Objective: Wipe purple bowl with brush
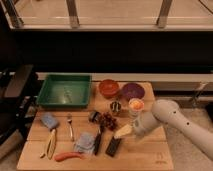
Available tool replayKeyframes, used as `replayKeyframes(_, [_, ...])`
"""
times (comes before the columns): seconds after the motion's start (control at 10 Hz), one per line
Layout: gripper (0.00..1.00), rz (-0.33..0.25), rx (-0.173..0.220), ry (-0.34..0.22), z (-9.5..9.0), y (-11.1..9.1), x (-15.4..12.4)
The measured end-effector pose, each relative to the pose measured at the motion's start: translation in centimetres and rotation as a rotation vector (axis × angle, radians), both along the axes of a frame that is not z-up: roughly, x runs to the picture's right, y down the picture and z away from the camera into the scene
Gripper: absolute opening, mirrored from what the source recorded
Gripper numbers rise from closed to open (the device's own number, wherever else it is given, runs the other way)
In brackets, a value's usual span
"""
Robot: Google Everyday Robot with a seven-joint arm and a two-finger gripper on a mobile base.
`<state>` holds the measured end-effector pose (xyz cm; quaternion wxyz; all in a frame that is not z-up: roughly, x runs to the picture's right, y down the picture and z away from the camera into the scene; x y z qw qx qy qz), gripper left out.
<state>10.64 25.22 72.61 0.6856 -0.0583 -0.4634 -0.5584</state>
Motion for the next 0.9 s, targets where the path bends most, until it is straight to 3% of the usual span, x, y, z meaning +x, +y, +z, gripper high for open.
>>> replayKeyframes(0.2, [0.78, 0.009, 0.019, -0.002, 0.0, 0.4, -2.2])
replayKeyframes(0.6, [0.78, 0.012, 0.019, -0.001, -0.1, 0.5, -2.1])
replayKeyframes(0.9, [0.78, 0.013, 0.07, -0.055, -0.7, 0.3, -3.7])
